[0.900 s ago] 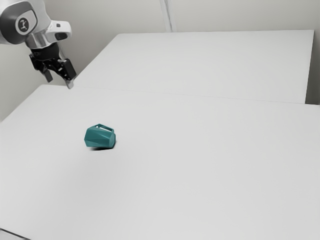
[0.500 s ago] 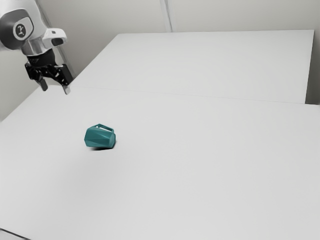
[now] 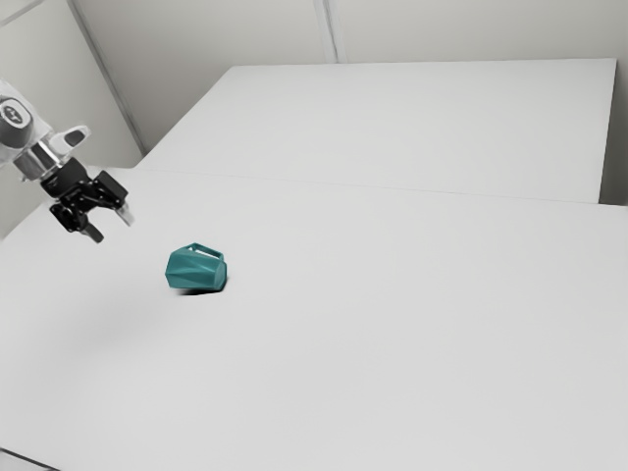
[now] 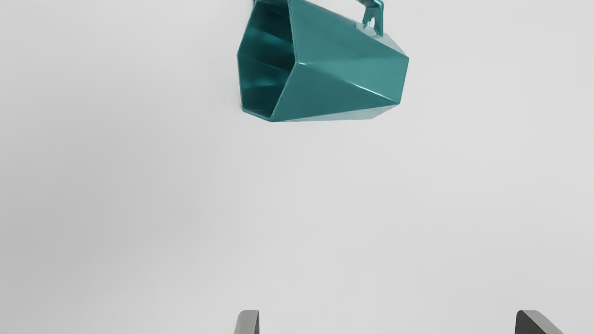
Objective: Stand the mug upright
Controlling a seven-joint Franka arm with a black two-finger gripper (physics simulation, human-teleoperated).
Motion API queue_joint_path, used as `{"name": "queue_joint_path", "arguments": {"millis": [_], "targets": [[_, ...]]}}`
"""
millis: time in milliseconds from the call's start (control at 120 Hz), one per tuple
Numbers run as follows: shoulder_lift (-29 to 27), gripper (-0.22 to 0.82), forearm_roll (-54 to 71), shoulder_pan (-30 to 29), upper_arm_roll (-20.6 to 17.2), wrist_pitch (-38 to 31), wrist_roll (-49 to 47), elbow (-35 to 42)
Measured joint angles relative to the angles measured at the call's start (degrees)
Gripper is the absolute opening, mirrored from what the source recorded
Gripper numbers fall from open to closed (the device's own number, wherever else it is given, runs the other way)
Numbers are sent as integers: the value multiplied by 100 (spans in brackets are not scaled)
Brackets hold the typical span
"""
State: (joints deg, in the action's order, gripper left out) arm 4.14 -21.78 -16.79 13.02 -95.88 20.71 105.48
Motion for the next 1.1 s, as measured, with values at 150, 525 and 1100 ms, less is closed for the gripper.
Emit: {"name": "queue_joint_path", "arguments": {"millis": [150,525,1100], "targets": [[616,60,-489,72,36,-290,692,-73],[1556,60,-1773,-145,208,-507,2481,-188],[2334,60,-3068,-218,299,-265,4380,-553]]}}
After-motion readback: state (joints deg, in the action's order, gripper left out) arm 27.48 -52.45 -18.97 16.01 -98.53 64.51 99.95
